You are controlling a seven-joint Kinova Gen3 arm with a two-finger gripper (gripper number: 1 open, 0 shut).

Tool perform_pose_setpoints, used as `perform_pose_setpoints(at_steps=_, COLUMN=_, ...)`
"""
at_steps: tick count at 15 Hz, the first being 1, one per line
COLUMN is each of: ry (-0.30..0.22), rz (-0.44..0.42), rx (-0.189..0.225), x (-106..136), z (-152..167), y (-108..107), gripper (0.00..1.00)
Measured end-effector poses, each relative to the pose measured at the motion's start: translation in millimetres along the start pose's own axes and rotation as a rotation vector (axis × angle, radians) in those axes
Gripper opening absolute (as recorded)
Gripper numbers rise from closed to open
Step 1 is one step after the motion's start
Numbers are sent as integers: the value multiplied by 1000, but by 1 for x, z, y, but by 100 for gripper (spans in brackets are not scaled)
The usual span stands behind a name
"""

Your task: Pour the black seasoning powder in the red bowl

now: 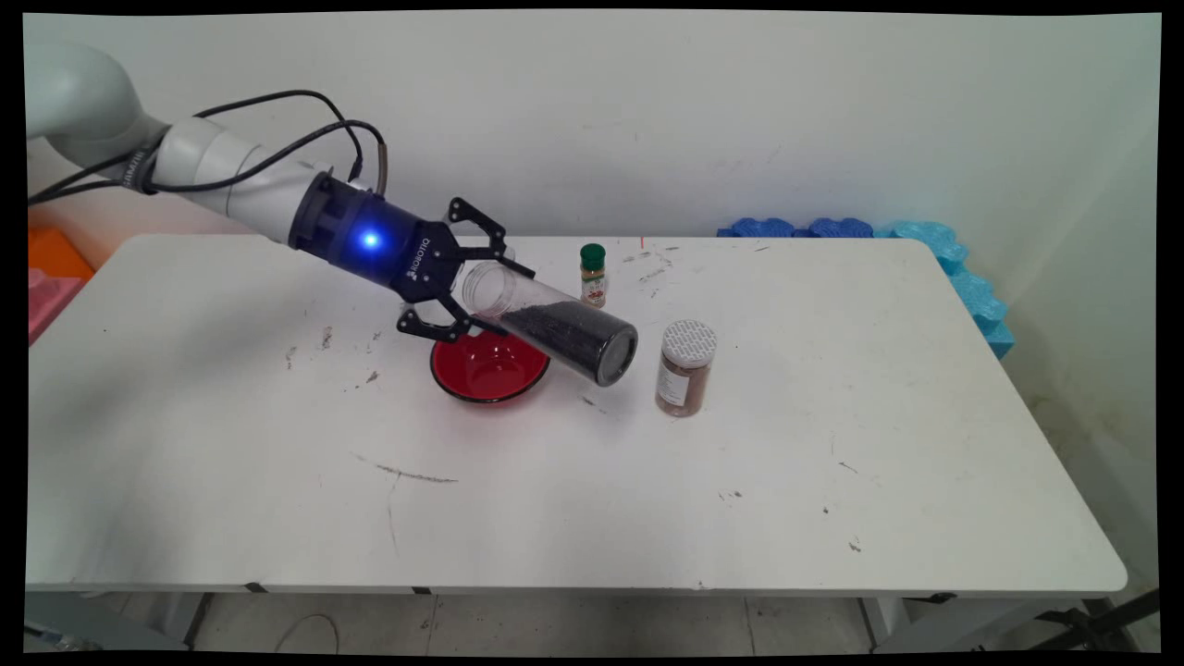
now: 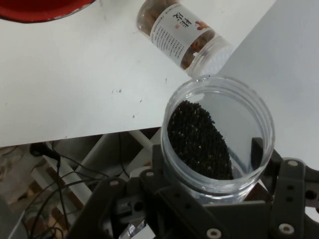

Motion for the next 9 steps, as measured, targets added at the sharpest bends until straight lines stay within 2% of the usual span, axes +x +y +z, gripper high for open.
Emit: perform_pose_setpoints(at_steps=9, ry=-9, rz=-68, rx=-14, x=10, z=1, y=0, gripper=0)
